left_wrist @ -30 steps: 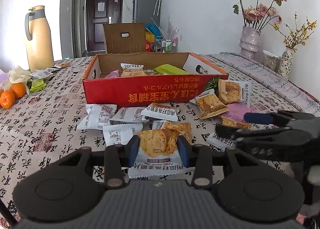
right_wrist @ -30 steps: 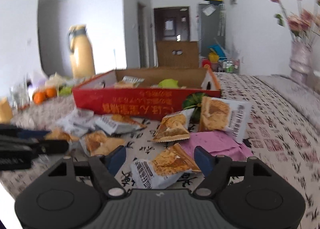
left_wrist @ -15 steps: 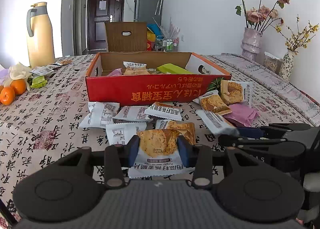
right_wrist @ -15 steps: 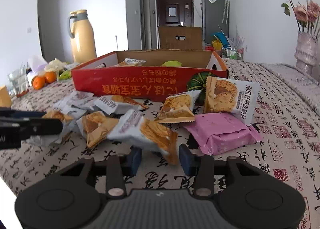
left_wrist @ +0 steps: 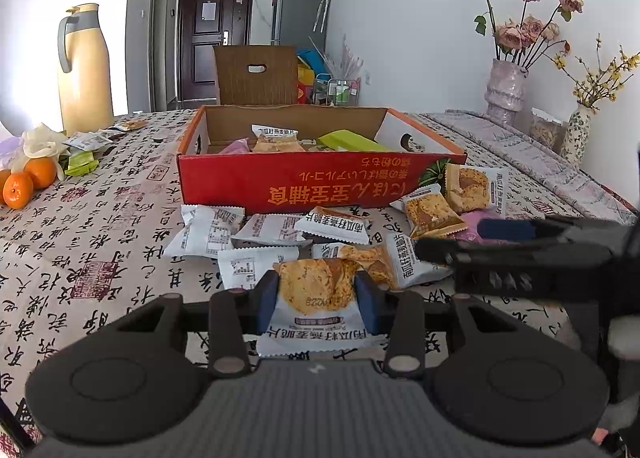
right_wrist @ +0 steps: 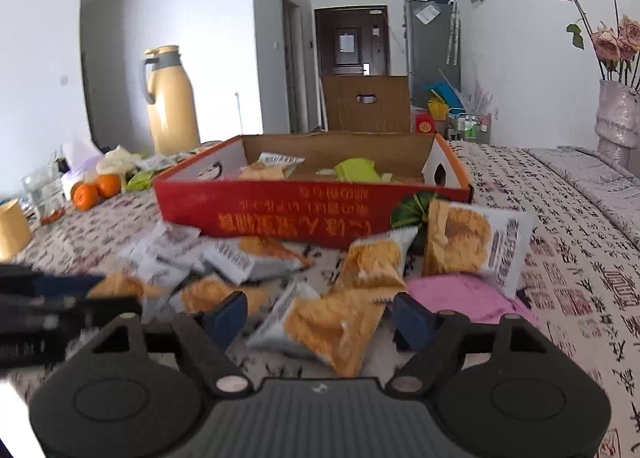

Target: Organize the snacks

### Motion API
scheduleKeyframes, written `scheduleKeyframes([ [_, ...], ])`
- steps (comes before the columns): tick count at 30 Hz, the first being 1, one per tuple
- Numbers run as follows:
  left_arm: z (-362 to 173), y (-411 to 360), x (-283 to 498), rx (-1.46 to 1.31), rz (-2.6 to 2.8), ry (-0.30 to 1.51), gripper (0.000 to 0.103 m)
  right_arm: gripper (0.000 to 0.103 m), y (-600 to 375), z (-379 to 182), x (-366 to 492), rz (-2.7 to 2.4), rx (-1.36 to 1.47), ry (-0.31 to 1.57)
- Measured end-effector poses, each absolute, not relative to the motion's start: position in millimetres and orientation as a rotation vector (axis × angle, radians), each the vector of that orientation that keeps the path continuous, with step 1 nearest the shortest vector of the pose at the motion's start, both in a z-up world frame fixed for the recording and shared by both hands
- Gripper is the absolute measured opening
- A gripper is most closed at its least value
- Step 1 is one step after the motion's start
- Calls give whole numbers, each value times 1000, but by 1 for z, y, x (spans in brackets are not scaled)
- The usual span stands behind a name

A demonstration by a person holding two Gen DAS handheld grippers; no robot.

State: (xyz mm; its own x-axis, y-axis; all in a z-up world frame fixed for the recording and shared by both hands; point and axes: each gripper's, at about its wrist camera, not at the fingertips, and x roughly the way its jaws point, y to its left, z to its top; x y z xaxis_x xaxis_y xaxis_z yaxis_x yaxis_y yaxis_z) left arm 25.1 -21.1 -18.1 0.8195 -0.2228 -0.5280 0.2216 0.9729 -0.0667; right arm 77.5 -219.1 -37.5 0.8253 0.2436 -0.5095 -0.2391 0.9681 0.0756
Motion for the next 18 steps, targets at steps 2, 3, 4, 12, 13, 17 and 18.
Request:
scheduleKeyframes([
  [2,-18,-20,25,-4,-235,561,42,77,-214,-37,87,238,11,560],
  [3,-17,-20,25,-5,-234,561,42,75,-211,-39,92,231,7,577],
  [4,-18,-19,25,-6,-233,561,42,72,-208,-42,96,222,3,599],
  [12,-18,-14,28,-16,-229,559,42,50,-202,-59,104,206,-16,661],
  [13,-18,-14,28,-17,-229,559,42,46,-201,-59,102,213,-26,658],
  [17,-18,-13,29,-19,-230,559,42,40,-203,-58,96,226,-26,644],
  [18,-18,-13,29,-19,-229,558,42,40,-205,-58,94,227,-14,640],
])
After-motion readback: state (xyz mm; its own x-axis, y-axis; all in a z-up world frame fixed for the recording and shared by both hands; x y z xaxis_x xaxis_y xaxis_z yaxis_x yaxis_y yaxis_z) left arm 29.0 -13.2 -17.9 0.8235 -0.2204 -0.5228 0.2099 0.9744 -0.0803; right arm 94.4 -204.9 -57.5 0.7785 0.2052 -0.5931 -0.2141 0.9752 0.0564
